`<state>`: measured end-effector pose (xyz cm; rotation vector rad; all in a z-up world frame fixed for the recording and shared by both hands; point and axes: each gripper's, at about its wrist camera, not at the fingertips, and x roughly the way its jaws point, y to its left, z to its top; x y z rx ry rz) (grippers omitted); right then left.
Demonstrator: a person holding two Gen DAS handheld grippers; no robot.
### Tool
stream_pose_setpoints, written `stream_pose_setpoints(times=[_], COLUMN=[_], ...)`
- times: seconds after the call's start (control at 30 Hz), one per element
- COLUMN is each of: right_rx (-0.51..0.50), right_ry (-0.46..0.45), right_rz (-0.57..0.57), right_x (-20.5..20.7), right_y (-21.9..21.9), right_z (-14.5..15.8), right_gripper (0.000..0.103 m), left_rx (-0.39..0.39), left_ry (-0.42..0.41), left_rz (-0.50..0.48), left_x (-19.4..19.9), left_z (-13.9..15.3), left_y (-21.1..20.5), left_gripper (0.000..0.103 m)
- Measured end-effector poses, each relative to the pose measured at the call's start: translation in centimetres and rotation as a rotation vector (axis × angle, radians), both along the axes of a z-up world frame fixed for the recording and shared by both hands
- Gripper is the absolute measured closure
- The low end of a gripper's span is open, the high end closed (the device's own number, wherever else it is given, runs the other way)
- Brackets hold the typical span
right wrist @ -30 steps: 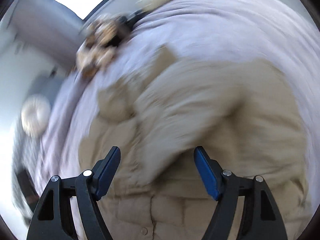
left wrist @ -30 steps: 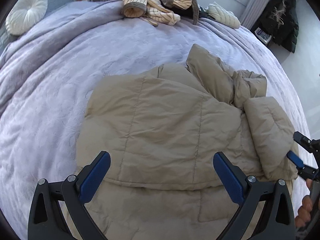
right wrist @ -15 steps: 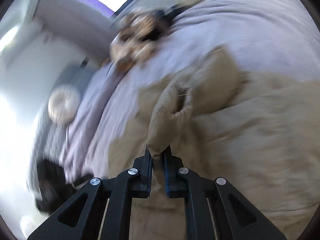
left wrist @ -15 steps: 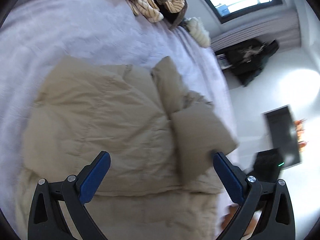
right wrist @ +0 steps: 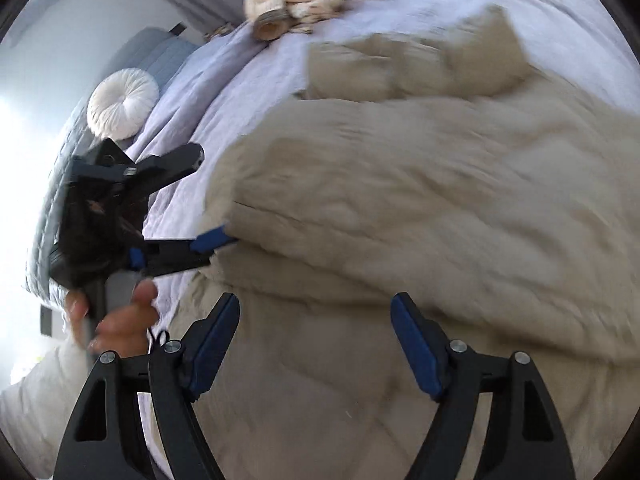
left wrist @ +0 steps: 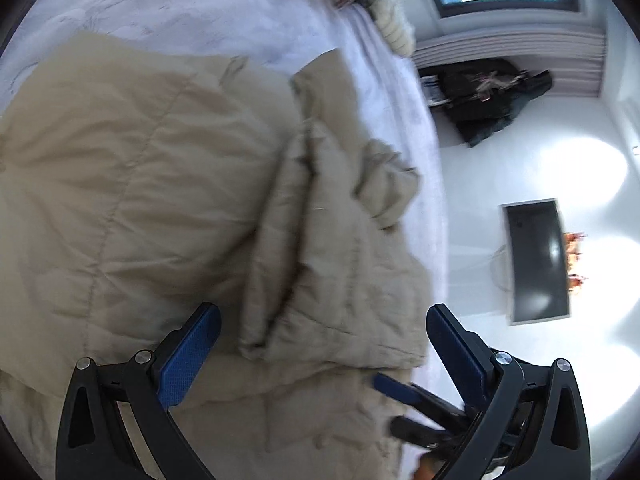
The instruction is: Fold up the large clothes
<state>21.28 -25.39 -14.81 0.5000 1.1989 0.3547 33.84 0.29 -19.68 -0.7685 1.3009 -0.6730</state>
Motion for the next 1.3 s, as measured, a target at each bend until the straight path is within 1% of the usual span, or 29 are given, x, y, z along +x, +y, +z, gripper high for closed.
stream_pose_setpoints(times=[0.07,0.1,0.17,0.2,0.23,0.3,0.37,0.47,0.53,0.6,0.67,0.7,0.77,0.83,0.9,0.93,1.0,1.07,1.1,1.13,1.17,1.2,1.27,1.3], right_rx=[0.017,0.023,0.047,0.048,0.045,0.048,0.049,0.043,0.029,0.018,0.012,0.005,-0.02,-0.073,-0.123,-0.139,-0.128,-0.092,-0.056,0.026,0.084,0.218,0.372,0.406], right_ry=[0.036,0.044,0.061,0.064,0.066,0.068,0.062,0.051,0.037,0.031,0.021,0.006,-0.024,-0.069,-0.091,-0.097,-0.086,-0.062,-0.042,-0.009,0.008,0.043,0.082,0.091], right_rz=[-0.069,-0.09,-0.152,-0.172,-0.191,-0.213,-0.219,-0.207,-0.189,-0.177,-0.163,-0.154,-0.154,-0.19,-0.268,-0.33,-0.455,-0.539,-0.585,-0.64,-0.662,-0.705,-0.748,-0.751], right_x=[-1.5,-1.8,-3.1,-3.2,-3.6,-4.2,-4.5,-4.9,-5.1,-5.1,-5.3,-5.5,-5.7,-5.9,-5.7,-5.5,-4.8,-4.1,-3.6,-2.8,-2.5,-1.8,-0.7,-0.3], right_y=[-2.9,-3.6,-6.0,-6.9,-7.5,-8.4,-8.9,-9.0,-8.7,-7.9,-7.6,-7.5,-7.7,-8.6,-10.4,-12.0,-16.0,-19.2,-21.0,-23.2,-24.1,-25.7,-26.7,-26.8], right_z=[-0.3,-0.4,-0.6,-0.6,-0.6,-0.6,-0.5,-0.1,0.3,0.6,1.1,1.6,2.5,3.7,4.5,4.7,4.2,3.1,2.2,0.6,-0.4,-2.5,-4.9,-5.5], right_gripper=[0.022,0.022,0.022,0.022,0.022,0.022,0.022,0.022,0.022,0.022,0.022,0.022,0.022,0.022,0.022,0.022,0.022,0.022,0.022,0.022,0.022,0.023,0.027,0.031], left_rx=[0.032,0.064,0.106,0.122,0.126,0.142,0.176,0.181,0.22,0.253,0.286,0.292,0.279,0.276,0.278,0.278,0.283,0.287,0.29,0.29,0.291,0.292,0.296,0.302], left_ry=[-0.006,-0.019,-0.045,-0.049,-0.049,-0.06,-0.116,-0.142,-0.134,-0.109,-0.108,-0.108,-0.103,-0.098,-0.094,-0.09,-0.088,-0.087,-0.087,-0.085,-0.083,-0.079,-0.073,-0.071], left_rz=[-0.01,-0.017,-0.023,-0.036,-0.047,-0.059,-0.051,-0.028,-0.024,-0.028,-0.029,-0.029,-0.023,-0.014,-0.011,-0.011,-0.011,-0.011,-0.01,-0.008,-0.005,-0.002,0.006,0.009], left_x=[0.1,0.2,0.1,0.1,-0.1,-0.3,-1.4,-3.0,-3.8,-4.2,-4.4,-4.5,-4.6,-4.5,-4.7,-4.6,-4.6,-4.7,-4.8,-4.8,-4.7,-4.7,-4.6,-4.6], left_z=[-0.1,0.1,0.7,0.9,1.0,1.2,2.3,2.8,2.1,0.7,-0.4,-0.8,-1.1,-1.2,-1.4,-1.5,-1.7,-1.8,-1.9,-2.1,-2.0,-2.2,-2.3,-2.2], left_y=[-0.4,-1.0,-1.7,-2.1,-2.3,-2.5,-2.1,-0.8,-0.3,0.5,0.6,0.7,0.8,0.7,1.2,1.2,1.2,1.3,1.3,1.3,1.3,1.3,0.9,0.8], left_gripper=[0.0,0.001,0.015,0.038,0.063,0.087,0.087,0.087,0.087,0.087,0.087,0.087,0.087,0.087,0.087,0.087,0.087,0.087,0.087,0.087,0.087,0.087,0.087,0.087])
